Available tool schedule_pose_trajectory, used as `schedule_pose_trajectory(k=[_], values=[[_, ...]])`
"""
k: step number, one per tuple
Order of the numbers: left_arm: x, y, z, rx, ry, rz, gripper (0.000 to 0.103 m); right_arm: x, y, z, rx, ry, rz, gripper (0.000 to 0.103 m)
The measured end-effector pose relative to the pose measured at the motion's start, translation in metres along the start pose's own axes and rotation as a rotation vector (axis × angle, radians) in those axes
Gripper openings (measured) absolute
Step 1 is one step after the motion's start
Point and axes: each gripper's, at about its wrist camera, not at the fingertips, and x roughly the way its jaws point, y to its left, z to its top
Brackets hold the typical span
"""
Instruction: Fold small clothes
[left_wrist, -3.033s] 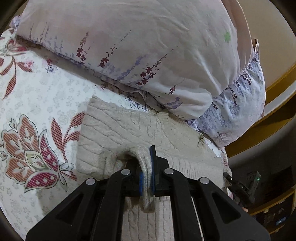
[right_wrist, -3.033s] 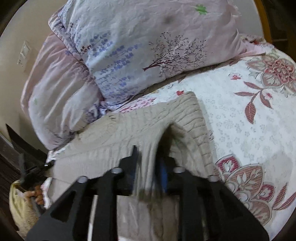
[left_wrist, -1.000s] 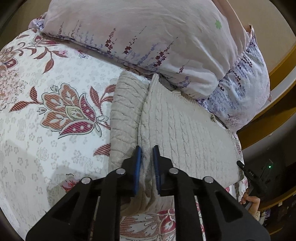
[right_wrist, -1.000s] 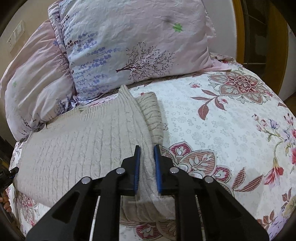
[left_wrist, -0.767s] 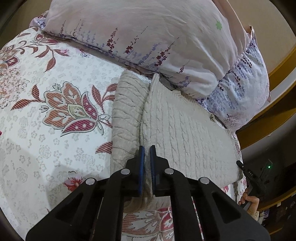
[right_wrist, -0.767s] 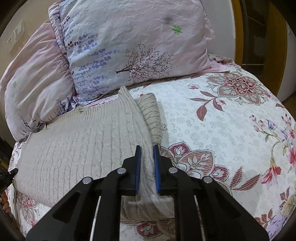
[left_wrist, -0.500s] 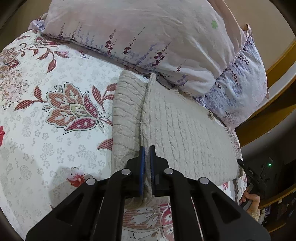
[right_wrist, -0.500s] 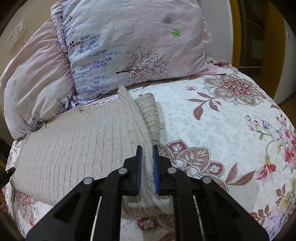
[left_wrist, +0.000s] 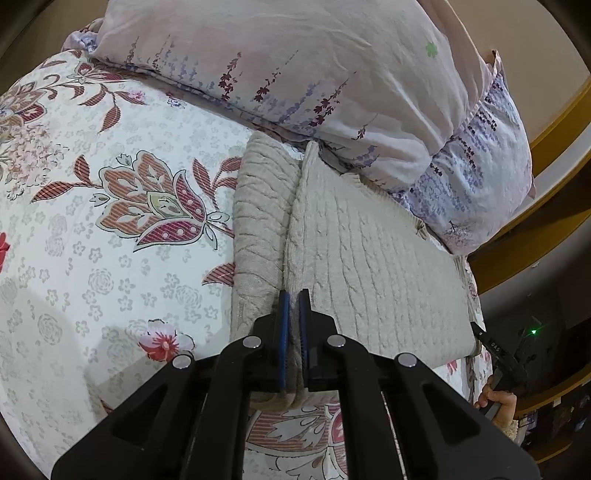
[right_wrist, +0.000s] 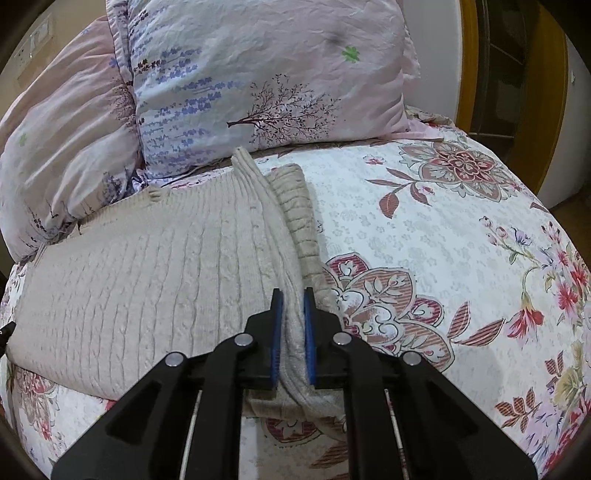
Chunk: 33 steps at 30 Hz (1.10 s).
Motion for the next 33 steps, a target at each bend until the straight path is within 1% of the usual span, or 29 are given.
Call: schedule_pose_trajectory(k=[3,4,5,6,7,9,10,11,13,17,20,22,23,27,28,30,31,32,33], values=[[-0.003,0.001,-0.001,-0.018,-0.010,-0.015,0.005,-0.001,-0.002,0.005,0.015,0.009,0.015,0.015],[-0.005,0.001,-0.001,-0.022,-0.015,-0.016,0.006,-0.002,-0.002,0.008,0.017,0.008,0.012,0.021],[-0.008,0.001,-0.001,-0.024,-0.026,-0.016,0.006,-0.005,0.000,0.011,0.014,-0.003,-0.008,0.025],[-0.012,-0.001,-0.001,-0.021,-0.040,-0.017,0.006,-0.007,0.001,0.013,0.009,-0.014,-0.018,0.034],[-0.016,-0.003,-0.001,-0.014,-0.054,-0.019,0.006,-0.011,0.003,0.016,0.000,-0.032,-0.025,0.038],[-0.025,-0.009,0.000,0.009,-0.100,-0.004,0.009,-0.018,0.014,0.021,-0.032,-0.058,-0.006,0.038],[-0.028,-0.013,0.000,0.019,-0.119,0.004,0.019,-0.021,0.020,0.022,-0.049,-0.062,0.019,0.038],[-0.031,-0.018,0.000,0.033,-0.147,0.012,0.033,-0.022,0.029,0.023,-0.077,-0.061,0.056,0.039],[-0.032,-0.030,-0.001,0.078,-0.179,0.021,0.042,-0.020,0.049,0.024,-0.138,-0.046,0.110,0.039],[-0.018,-0.052,-0.004,0.159,-0.153,0.013,0.042,-0.010,0.090,0.019,-0.238,0.007,0.192,0.039],[-0.002,-0.061,-0.010,0.213,-0.107,0.046,0.042,-0.003,0.113,0.015,-0.282,0.037,0.218,0.040],[0.012,-0.062,-0.013,0.234,-0.052,0.075,0.042,0.005,0.124,0.008,-0.315,0.065,0.210,0.046],[0.017,-0.062,-0.014,0.241,-0.034,0.090,0.042,0.007,0.127,0.005,-0.325,0.074,0.200,0.047],[0.020,-0.066,-0.018,0.295,-0.033,0.126,0.043,0.010,0.130,-0.003,-0.352,0.053,0.166,0.051],[0.018,-0.065,-0.018,0.286,-0.034,0.120,0.044,0.011,0.130,-0.001,-0.347,0.060,0.163,0.051],[0.010,-0.061,-0.013,0.242,-0.049,0.081,0.046,0.010,0.131,0.004,-0.325,0.063,0.164,0.051],[0.006,-0.058,-0.010,0.221,-0.065,0.067,0.049,0.010,0.132,0.006,-0.318,0.059,0.173,0.051],[0.000,-0.055,-0.006,0.196,-0.089,0.059,0.055,0.007,0.135,0.008,-0.306,0.045,0.198,0.052],[-0.004,-0.052,-0.003,0.177,-0.106,0.054,0.059,0.007,0.139,0.009,-0.303,0.040,0.204,0.054]])
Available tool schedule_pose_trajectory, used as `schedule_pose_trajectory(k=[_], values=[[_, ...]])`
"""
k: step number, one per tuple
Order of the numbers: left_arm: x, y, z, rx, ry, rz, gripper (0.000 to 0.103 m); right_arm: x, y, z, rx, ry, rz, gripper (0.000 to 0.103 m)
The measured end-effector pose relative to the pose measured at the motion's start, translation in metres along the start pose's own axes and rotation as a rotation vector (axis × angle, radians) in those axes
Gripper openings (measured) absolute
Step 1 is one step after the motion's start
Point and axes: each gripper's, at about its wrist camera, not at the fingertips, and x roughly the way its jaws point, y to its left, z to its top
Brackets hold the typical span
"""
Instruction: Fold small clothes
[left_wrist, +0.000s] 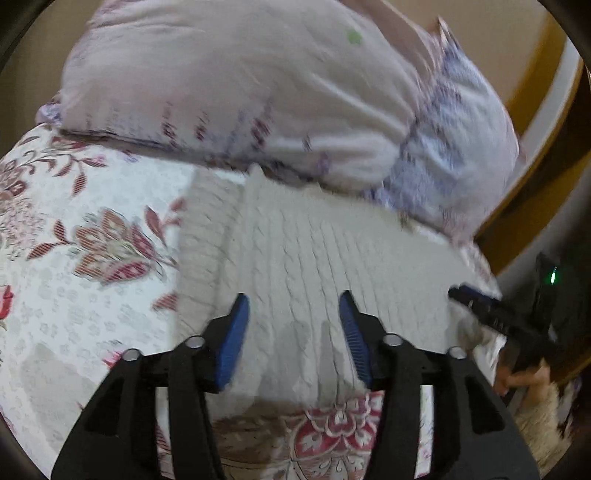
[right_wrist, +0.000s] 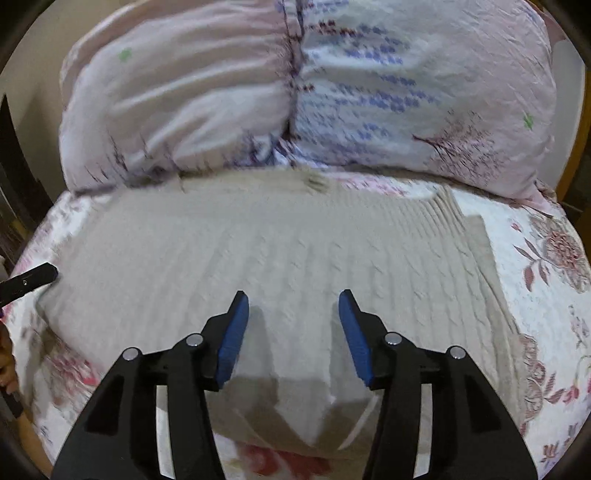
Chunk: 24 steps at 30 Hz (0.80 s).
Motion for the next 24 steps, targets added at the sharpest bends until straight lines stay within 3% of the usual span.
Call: schedule_pose_trajectory(k=[2,8,12,24], values=[[-0.004,0.011,0.008,-0.053,-0.023,0.010,0.068,0.001,0.010,0.005,0.001,-0.010,0.011,0.057],[0.002,0.050,0.020,-0.225,-0.004,-0.011,0.071,0.017,0.043,0.012,-0.070,-0.009,-0.047,0.059],[0.010,0.068,0.022,-0.331,0.018,-0.026,0.071,0.032,0.046,0.008,-0.088,0.036,-0.073,0.062],[0.021,0.079,0.019,-0.423,0.050,-0.069,0.072,0.034,0.045,0.008,-0.098,0.038,-0.067,0.064]])
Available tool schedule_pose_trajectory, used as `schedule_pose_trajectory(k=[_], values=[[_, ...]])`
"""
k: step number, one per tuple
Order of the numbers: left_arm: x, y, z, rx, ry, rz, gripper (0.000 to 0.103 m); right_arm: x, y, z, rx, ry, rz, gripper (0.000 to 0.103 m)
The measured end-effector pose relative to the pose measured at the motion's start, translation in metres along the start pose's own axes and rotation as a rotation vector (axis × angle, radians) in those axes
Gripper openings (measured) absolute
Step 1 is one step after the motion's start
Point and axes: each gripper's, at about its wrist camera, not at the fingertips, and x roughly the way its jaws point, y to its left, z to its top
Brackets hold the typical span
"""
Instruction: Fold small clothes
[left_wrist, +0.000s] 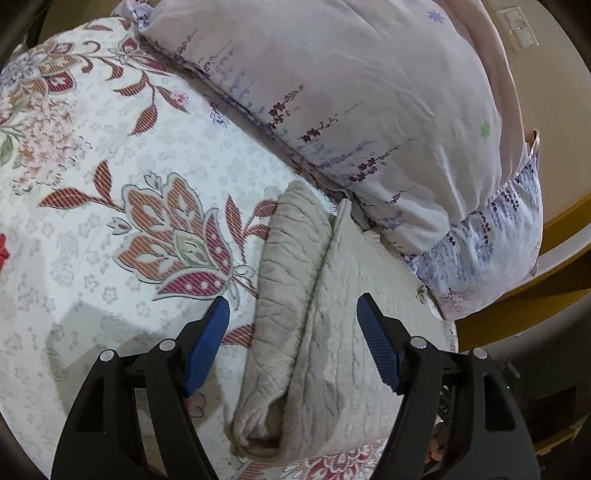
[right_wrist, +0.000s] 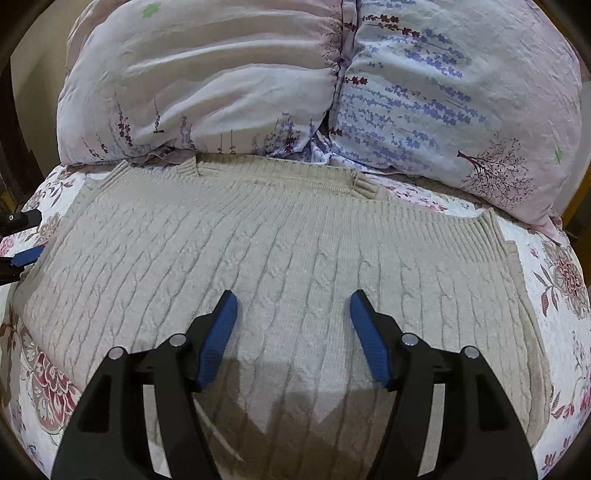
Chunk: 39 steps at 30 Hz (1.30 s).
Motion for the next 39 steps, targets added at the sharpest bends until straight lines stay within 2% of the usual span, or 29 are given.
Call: schedule_pose_trajectory(k=[15,21,30,32,39], values=[[0.027,-0.013,0.007,-0.017,0.060,-0.063,0.070,0.002,-0.001,0.000,-0.004,-0.004,0.012,0.066],[0.034,-0.016,0.006,-0.013,0.084,-0.063,0.063,0.002,-0.001,0.000,-0.004,-0.005,0.012,0.066],[0.047,-0.024,-0.001,-0.012,0.125,-0.039,0.038,0.002,0.000,0.000,-0.007,-0.006,0.012,0.067],[0.048,-0.023,-0.001,-0.018,0.128,-0.031,0.029,0.003,0.000,0.000,-0.008,-0.005,0.013,0.067],[0.041,-0.030,0.000,-0.021,0.098,-0.065,0.021,0.002,0.000,0.000,-0.008,-0.008,0.011,0.067]])
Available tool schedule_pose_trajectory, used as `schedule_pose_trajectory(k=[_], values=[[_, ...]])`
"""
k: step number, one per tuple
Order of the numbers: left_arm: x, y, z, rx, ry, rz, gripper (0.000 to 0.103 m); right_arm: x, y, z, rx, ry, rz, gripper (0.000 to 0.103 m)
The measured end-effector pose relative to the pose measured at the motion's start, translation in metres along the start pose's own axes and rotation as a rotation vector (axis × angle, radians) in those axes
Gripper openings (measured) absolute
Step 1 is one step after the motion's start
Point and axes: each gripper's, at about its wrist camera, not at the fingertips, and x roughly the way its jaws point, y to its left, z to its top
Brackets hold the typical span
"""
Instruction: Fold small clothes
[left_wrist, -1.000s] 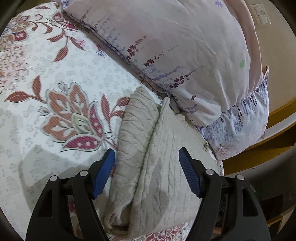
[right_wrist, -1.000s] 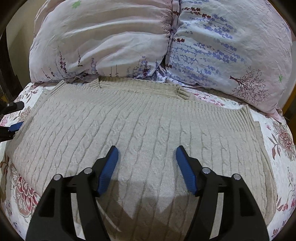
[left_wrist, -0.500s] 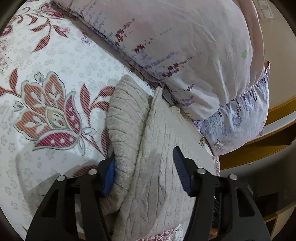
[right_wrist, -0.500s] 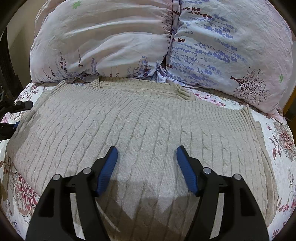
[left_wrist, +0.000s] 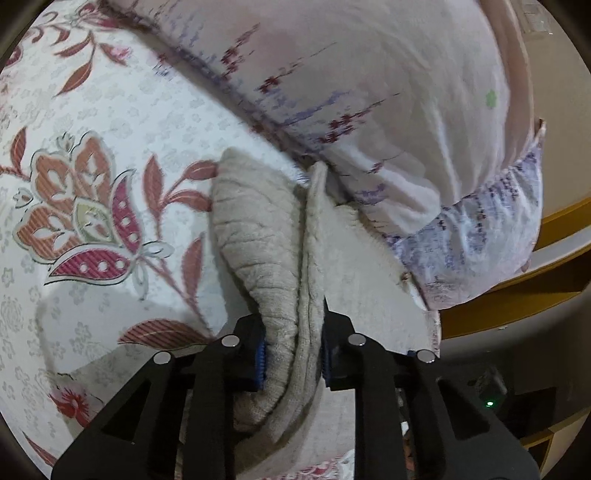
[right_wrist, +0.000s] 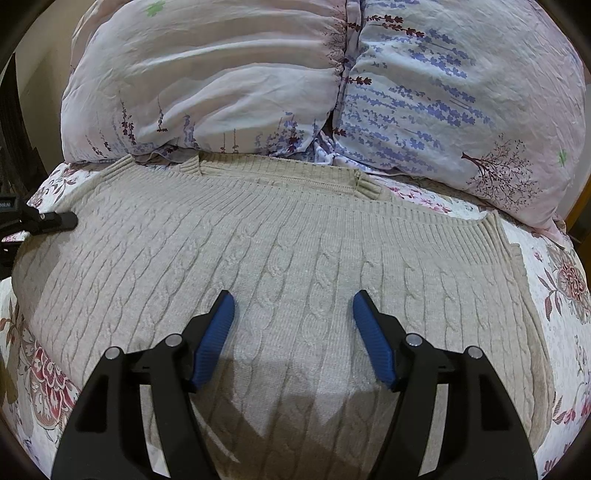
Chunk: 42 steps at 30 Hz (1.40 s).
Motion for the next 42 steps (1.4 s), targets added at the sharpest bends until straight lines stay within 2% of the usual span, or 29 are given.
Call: schedule_pose_trajectory(k=[7,10,12,17,20,25,27,28,30,31,34,36,38,40,42], values=[[-0.012,-0.046,-0.003,0.063,-0.051,-0.122,0.018,0.000,0.001,0.000,-0.003,-0.002,0.000,0.067],[-0.009,-0.074,-0.008,0.094,-0.061,-0.178,0.018,-0.002,-0.005,0.002,0.009,-0.002,0.033,0.067],[-0.003,-0.093,-0.012,0.116,-0.055,-0.216,0.018,-0.011,-0.015,0.002,0.045,-0.022,0.078,0.067],[0.030,-0.153,-0.037,0.211,-0.007,-0.286,0.018,-0.043,-0.058,-0.003,0.133,-0.106,0.049,0.067],[0.066,-0.183,-0.063,0.276,0.056,-0.275,0.018,-0.058,-0.091,-0.013,0.193,-0.130,0.003,0.067],[0.128,-0.205,-0.107,0.384,0.179,-0.154,0.020,-0.068,-0.143,-0.036,0.309,-0.120,-0.069,0.067],[0.139,-0.212,-0.119,0.413,0.219,-0.168,0.022,-0.071,-0.163,-0.043,0.368,-0.114,-0.063,0.067],[0.138,-0.216,-0.123,0.425,0.229,-0.208,0.024,-0.074,-0.168,-0.045,0.387,-0.115,-0.053,0.067],[0.131,-0.223,-0.127,0.461,0.261,-0.300,0.044,-0.078,-0.180,-0.047,0.432,-0.122,0.010,0.067],[0.125,-0.227,-0.129,0.480,0.259,-0.327,0.059,-0.080,-0.182,-0.048,0.448,-0.123,0.040,0.067],[0.093,-0.226,-0.127,0.533,0.167,-0.341,0.065,-0.077,-0.192,-0.045,0.516,-0.114,0.239,0.067],[0.072,-0.211,-0.115,0.510,0.075,-0.284,0.066,-0.073,-0.189,-0.042,0.547,-0.085,0.336,0.067],[0.060,-0.195,-0.103,0.466,0.010,-0.189,0.068,-0.062,-0.186,-0.037,0.572,-0.038,0.440,0.067],[0.060,-0.180,-0.092,0.422,-0.018,-0.078,0.068,-0.052,-0.182,-0.034,0.590,0.006,0.511,0.067],[0.064,-0.160,-0.087,0.368,-0.016,-0.010,0.068,-0.042,-0.177,-0.030,0.596,0.051,0.528,0.067]])
